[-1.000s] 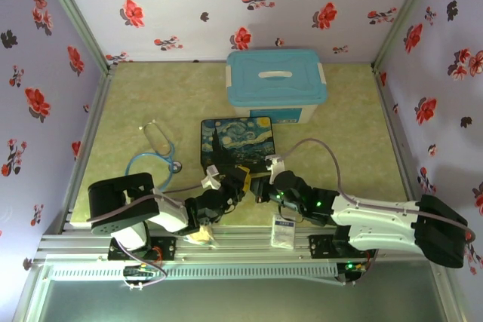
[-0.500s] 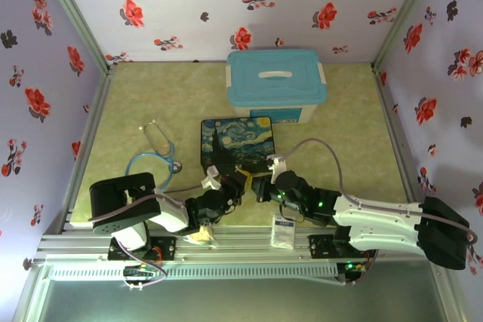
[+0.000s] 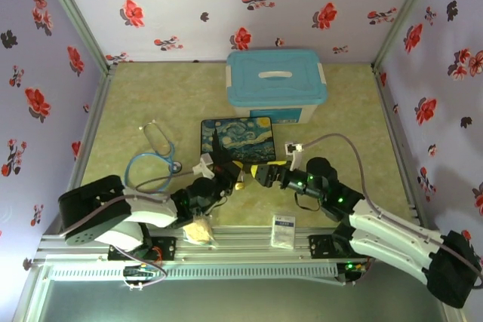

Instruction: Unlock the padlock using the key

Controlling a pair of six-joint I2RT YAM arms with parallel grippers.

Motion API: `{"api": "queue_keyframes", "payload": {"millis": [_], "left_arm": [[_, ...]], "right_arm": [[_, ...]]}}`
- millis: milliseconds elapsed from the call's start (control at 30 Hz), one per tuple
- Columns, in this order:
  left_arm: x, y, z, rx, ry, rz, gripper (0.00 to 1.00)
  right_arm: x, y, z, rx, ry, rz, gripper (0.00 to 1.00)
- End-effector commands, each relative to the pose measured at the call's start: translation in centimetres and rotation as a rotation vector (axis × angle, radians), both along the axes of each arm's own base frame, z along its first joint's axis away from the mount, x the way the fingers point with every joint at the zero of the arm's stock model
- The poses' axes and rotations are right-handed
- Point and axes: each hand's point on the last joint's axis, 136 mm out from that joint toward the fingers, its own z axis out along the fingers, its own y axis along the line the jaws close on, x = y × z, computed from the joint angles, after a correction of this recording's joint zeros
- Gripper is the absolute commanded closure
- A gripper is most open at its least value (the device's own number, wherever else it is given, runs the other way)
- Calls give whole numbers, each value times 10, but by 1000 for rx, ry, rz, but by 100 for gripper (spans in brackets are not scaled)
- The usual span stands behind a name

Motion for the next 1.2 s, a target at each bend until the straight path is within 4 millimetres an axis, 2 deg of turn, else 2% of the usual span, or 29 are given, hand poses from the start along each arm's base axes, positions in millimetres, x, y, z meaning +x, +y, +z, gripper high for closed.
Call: {"api": "queue_keyframes", "payload": {"millis": [0,33,167,200,367,433,533,600,700,767,867,1167], "left_arm": [[-4,-12,13,135,-133,-138,100],[-5,-15,20,136,-161,-157,100],[-9,-20,45,119,-250,-195,100],[-10,-21,51,111,-270,-202,100],[-16,-17,83,168,-361,-222,100],[-19,-14,94,184,-396,-227,100],[-20,-8,109,157,-430,-211,100],[-21,-7,118,151,-453,-209,100],[-23,-8,125,144,-472,-219,100],[-23,-8,126,141,-473,-221,100],[-24,-7,126,128,-475,-217,100],[-25,-8,128,85,-474,-220,100]], "right_arm": [[-20,13,29,132,-35,169,7],[-19,15,32,144,-42,177,9],[-19,24,44,200,-59,219,27],[-17,25,42,195,-55,218,29],[-13,32,31,135,-48,237,26],[-12,33,33,141,-62,236,25],[-14,36,44,192,-82,259,28],[-21,39,61,265,-120,297,29],[-27,40,78,322,-159,315,31],[-26,41,82,330,-176,307,33],[-24,43,82,324,-175,301,36],[-22,49,84,357,-175,320,60]]}}
